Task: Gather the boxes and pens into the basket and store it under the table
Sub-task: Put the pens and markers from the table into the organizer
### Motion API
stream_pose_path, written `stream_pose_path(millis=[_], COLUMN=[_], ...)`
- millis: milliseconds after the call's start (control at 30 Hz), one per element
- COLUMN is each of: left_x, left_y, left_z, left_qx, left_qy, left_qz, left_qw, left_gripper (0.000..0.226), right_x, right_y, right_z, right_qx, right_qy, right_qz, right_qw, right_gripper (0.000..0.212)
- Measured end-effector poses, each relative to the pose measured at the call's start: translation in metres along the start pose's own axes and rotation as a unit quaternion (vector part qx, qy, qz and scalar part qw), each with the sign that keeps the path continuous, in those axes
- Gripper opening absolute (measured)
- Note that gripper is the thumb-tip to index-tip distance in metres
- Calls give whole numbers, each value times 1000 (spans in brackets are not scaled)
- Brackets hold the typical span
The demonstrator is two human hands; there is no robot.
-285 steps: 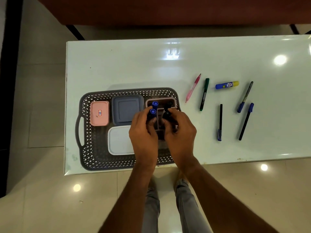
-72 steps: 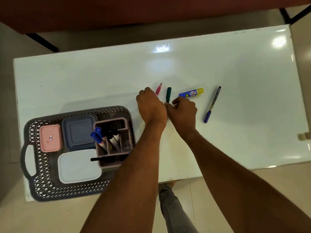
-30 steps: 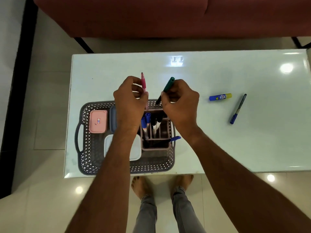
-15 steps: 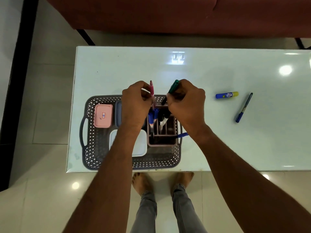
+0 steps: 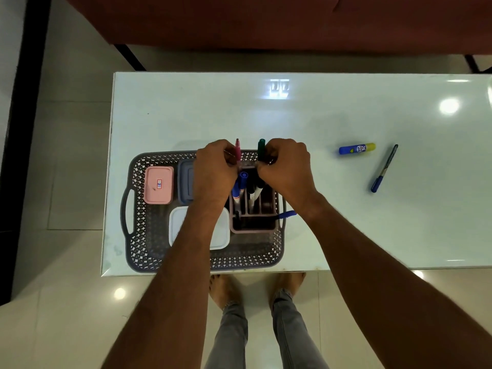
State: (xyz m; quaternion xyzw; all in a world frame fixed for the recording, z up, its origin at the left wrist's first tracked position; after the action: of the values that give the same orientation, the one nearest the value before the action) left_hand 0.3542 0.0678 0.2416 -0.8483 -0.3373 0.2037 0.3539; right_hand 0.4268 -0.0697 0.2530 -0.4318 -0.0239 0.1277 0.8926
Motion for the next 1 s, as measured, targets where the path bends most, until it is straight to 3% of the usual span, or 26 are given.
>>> stream_pose_path(millis=[400, 700, 867, 1000], left_x=[-2, -1, -7, -18], left_y=[-3, -14, -6, 36], left_z=[-4, -17, -62, -114], left_qx=[-17, -4, -7, -47], left_qy=[-38, -41, 11, 69], left_qz=[20, -8, -83, -69], left_qw=[999, 999, 996, 994], left_gripper=[35, 31, 20, 17], right_x=[1, 6, 12, 17], right_y=[-4, -42, -76, -97], right_z=[-3, -37, -70, -108], right_qx=[8, 73, 80, 81], right_qy=[15, 35, 63, 102], right_qz=[35, -108, -178, -215], right_qw=[999, 991, 979, 968], right_gripper=[12, 12, 7, 11])
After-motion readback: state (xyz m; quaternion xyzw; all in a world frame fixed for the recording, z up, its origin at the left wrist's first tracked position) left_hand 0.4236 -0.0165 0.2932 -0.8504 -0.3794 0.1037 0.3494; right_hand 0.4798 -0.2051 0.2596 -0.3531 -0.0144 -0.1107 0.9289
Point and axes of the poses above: each hand's wrist, its own x-axis towards the middle knuckle, its own y-axis out of the palm, z = x × y, the point moved 3 cm from there along x, towards the middle knuckle, and after that the axes turned 14 degrees about -z, right-handed, at the moved point
